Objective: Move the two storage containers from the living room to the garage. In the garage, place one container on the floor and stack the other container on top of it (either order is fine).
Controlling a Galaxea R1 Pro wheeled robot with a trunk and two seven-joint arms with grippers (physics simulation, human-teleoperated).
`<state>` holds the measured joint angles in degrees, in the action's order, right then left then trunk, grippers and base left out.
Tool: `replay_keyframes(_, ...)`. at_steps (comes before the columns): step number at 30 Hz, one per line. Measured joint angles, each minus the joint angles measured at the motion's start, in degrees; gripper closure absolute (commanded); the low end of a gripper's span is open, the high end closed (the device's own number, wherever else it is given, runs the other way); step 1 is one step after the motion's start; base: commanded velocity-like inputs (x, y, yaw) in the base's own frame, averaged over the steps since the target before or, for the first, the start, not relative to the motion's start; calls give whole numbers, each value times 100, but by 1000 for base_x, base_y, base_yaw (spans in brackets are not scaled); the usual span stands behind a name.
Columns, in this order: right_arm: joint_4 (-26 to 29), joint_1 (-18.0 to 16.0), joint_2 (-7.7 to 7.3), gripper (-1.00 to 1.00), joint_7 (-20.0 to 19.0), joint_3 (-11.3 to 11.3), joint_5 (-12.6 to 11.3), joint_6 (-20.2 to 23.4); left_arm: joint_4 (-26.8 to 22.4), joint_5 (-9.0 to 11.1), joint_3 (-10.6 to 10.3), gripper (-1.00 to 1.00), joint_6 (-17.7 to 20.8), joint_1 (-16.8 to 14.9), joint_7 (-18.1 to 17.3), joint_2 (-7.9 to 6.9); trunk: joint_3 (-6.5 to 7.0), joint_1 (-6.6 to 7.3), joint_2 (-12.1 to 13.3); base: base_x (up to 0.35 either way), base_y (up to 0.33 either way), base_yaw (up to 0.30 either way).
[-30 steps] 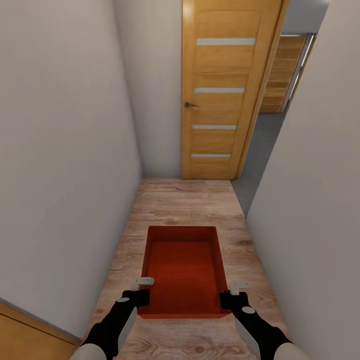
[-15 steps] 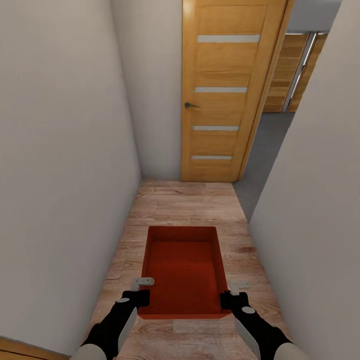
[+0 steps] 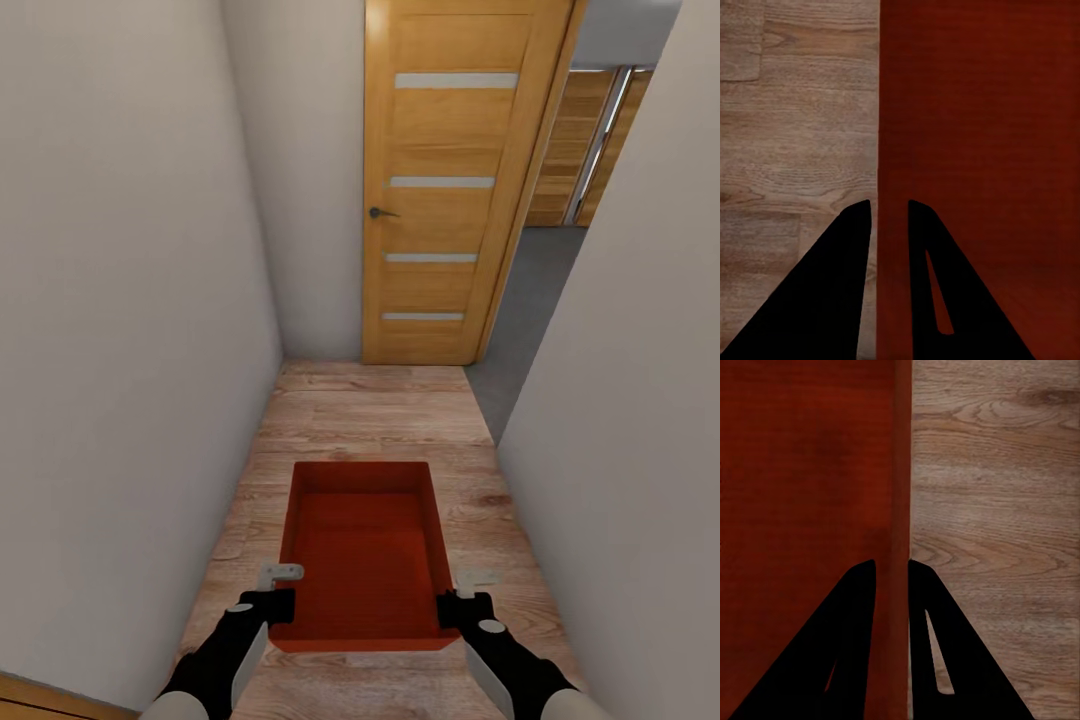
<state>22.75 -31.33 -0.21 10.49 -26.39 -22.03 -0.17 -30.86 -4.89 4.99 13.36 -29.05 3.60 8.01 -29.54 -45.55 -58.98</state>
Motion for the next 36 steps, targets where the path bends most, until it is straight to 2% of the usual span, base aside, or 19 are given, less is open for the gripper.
replay_keyframes(8,-35,1,82,100,-1,191,212,1,1,-169,196,100,-3,-1,-108,-1,0,0,0,0,0,0)
replay_keyframes(14,-49,4,125,100,15,246,260,-1,-4,-399,427,100,-2,-3,-234,12,0,0,0,0,0,0)
replay_keyframes(26,-58,6,53,100,32,-17,-33,0,-10,-1026,1002,100,-1,-4,-355,191,0,0,0,0,0,0)
replay_keyframes(27,-23,0,-102,100,-70,-89,-142,5,52,338,-350,100,-3,-2,215,18,0,0,0,0,0,0)
replay_keyframes(28,44,0,-142,100,-69,-93,-170,6,8,303,-343,100,-5,-3,241,52,0,0,0,0,0,0)
replay_keyframes(29,21,0,-83,100,-18,-95,-144,5,24,404,-400,100,-9,-2,260,0,0,0,0,0,0,0)
replay_keyframes(36,32,0,-96,100,-20,-104,-156,8,22,410,-401,100,-11,-2,251,1,0,0,0,0,0,0)
